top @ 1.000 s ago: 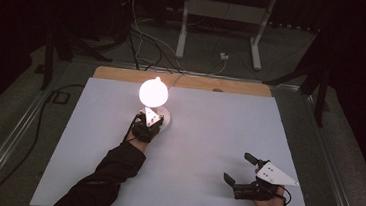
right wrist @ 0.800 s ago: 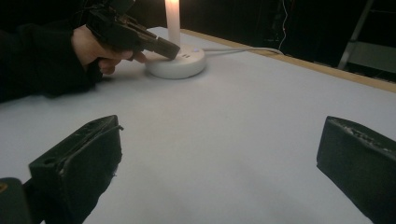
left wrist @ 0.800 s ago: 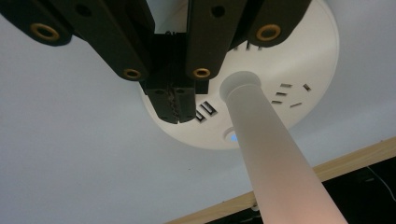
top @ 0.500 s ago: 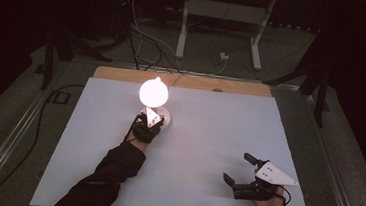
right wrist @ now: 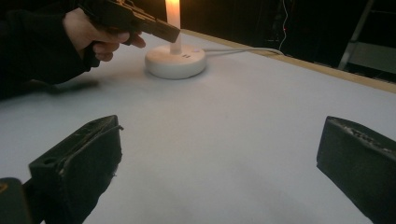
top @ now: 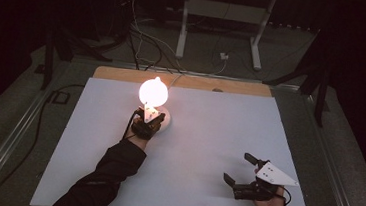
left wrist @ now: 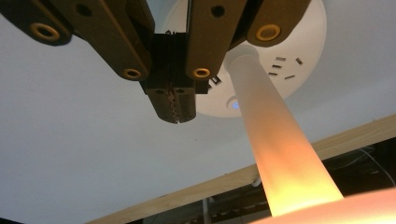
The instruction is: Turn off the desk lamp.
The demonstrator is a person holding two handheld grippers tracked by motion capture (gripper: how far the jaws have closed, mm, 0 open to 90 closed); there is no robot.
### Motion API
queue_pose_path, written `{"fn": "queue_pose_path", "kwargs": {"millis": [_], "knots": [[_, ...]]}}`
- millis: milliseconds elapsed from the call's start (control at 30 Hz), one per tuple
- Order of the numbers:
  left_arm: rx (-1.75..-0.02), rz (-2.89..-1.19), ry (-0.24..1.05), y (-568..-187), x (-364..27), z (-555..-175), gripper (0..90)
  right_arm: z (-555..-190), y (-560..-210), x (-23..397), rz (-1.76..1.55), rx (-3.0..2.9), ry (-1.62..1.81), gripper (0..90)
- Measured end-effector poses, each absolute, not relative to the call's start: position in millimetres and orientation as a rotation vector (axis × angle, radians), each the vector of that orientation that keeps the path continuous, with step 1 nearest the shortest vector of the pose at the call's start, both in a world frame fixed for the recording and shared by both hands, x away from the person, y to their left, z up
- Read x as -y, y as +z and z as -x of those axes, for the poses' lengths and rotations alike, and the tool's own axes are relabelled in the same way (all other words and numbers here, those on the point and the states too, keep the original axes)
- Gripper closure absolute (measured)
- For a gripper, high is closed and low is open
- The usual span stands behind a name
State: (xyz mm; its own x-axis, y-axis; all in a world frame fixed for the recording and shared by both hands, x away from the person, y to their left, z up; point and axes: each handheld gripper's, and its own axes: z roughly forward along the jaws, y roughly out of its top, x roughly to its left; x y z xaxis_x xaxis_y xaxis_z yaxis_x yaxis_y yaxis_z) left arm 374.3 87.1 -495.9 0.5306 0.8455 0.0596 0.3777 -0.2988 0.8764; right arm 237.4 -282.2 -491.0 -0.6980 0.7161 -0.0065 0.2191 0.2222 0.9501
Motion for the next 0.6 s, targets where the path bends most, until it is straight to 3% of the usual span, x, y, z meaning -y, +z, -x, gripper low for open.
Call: {"fn": "queue_pose_path", "kwargs": {"millis": [600], "knots": [[-1.031,-1.912,0.656,-507,-91,-379,90.0,-237,-491,282,-0.864,-2.058,1.482,0.0]]}}
